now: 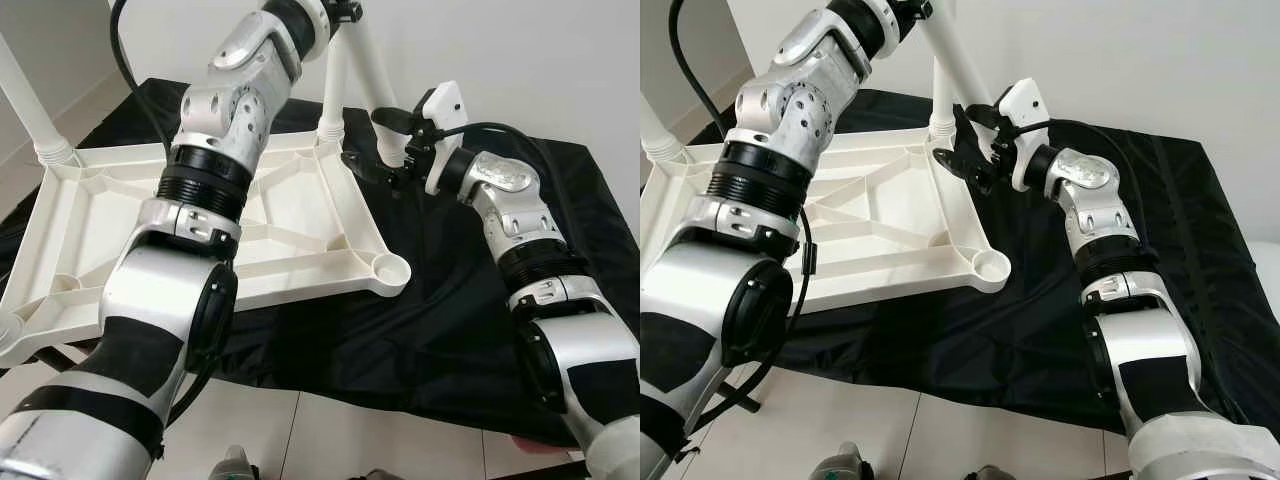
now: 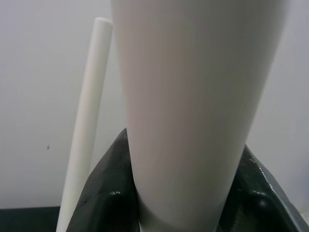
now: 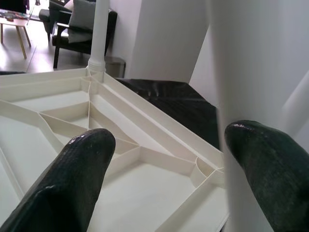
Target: Building children table
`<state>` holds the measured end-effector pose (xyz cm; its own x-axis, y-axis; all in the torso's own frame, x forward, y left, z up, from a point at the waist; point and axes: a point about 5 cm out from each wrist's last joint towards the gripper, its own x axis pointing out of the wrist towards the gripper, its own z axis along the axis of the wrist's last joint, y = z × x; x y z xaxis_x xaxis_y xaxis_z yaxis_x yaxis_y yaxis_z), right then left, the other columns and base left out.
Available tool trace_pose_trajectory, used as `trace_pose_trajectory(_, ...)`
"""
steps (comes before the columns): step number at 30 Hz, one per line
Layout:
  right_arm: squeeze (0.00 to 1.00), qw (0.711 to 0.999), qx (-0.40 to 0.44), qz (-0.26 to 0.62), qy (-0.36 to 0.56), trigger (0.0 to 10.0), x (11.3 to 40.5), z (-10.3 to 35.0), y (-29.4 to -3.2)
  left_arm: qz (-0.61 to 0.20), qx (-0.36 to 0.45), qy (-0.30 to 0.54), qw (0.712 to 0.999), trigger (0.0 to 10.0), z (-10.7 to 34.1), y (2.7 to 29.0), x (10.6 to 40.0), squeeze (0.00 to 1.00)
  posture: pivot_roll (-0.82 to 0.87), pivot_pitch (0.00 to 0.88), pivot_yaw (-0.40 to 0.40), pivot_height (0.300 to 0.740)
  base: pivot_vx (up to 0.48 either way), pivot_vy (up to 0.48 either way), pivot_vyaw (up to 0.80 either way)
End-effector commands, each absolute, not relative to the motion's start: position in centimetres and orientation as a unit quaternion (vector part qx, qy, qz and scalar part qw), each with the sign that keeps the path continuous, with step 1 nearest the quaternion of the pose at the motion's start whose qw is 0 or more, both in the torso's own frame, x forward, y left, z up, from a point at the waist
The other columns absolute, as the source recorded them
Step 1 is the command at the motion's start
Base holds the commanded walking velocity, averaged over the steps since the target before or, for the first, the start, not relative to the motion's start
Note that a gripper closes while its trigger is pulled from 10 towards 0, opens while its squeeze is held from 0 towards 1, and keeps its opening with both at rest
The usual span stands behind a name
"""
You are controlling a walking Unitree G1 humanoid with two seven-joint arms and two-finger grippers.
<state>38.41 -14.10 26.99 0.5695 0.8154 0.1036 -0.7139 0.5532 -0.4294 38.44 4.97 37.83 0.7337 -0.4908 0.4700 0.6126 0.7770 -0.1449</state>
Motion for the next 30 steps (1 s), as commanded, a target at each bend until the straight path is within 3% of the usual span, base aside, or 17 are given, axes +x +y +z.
trace_pose_trajectory(1,0.00,0.853,-0.158,0.471,-0.161,10.0,38.0,28.1,-14.4,-0.390,-0.108,-0.211,0.890,10.0,37.6,4.6,38.1,0.00,0.03,0.000,-0.031,0.740,0.000,0.000,0.00)
trace_pose_trajectory(7,0.00,0.830,-0.131,0.522,-0.150,10.0,37.3,27.7,-14.5,-0.370,-0.108,-0.202,0.900,10.0,37.0,5.3,38.7,0.00,0.03,0.000,-0.031,0.740,0.000,0.000,0.00)
trace_pose_trajectory(19,0.00,0.875,-0.162,0.435,-0.139,10.0,38.8,27.1,-15.5,-0.382,-0.120,-0.218,0.890,10.0,38.2,5.3,37.8,0.00,0.03,0.000,-0.035,0.740,0.000,0.000,0.00)
trace_pose_trajectory(20,0.00,0.889,-0.164,0.405,-0.135,10.0,39.2,27.0,-15.8,-0.394,-0.120,-0.223,0.884,10.0,38.5,4.9,37.3,0.00,0.04,0.000,-0.037,0.740,0.000,0.000,0.00)
trace_pose_trajectory(30,0.00,0.899,-0.169,0.381,-0.132,10.0,39.6,27.1,-15.8,-0.406,-0.123,-0.224,0.877,10.0,38.4,4.4,36.8,0.00,0.04,0.000,-0.036,0.740,0.000,0.000,0.00)
